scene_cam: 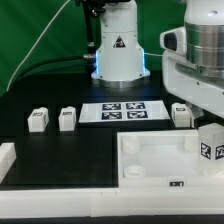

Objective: Assemble one leg

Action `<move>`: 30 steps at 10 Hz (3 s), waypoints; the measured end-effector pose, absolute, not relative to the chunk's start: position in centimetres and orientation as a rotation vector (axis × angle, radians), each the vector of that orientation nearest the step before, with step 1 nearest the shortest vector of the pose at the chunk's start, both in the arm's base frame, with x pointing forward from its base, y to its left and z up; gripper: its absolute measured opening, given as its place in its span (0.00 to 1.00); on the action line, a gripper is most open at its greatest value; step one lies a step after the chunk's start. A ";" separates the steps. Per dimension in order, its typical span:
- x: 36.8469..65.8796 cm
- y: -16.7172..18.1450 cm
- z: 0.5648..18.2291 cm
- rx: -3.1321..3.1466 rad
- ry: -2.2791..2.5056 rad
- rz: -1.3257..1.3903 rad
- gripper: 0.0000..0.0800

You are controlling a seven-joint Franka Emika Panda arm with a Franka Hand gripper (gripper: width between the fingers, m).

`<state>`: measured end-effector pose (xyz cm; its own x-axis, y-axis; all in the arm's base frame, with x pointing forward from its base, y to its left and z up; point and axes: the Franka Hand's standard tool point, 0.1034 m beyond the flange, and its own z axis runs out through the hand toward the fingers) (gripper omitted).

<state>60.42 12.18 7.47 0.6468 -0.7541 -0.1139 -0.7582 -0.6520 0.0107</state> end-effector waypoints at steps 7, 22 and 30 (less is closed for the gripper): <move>60.4 11.6 7.5 -3.116 0.023 0.146 0.81; 60.5 11.0 7.5 -3.104 -0.207 0.136 0.36; 60.6 10.0 7.7 -3.027 0.965 0.111 0.37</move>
Offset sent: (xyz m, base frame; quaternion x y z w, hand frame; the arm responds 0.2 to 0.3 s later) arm 0.0047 -0.0024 0.0032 -0.0367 -0.0067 -0.2464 0.9685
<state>60.63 10.00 7.66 0.8132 -0.5794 -0.0550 -0.5767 -0.8149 0.0571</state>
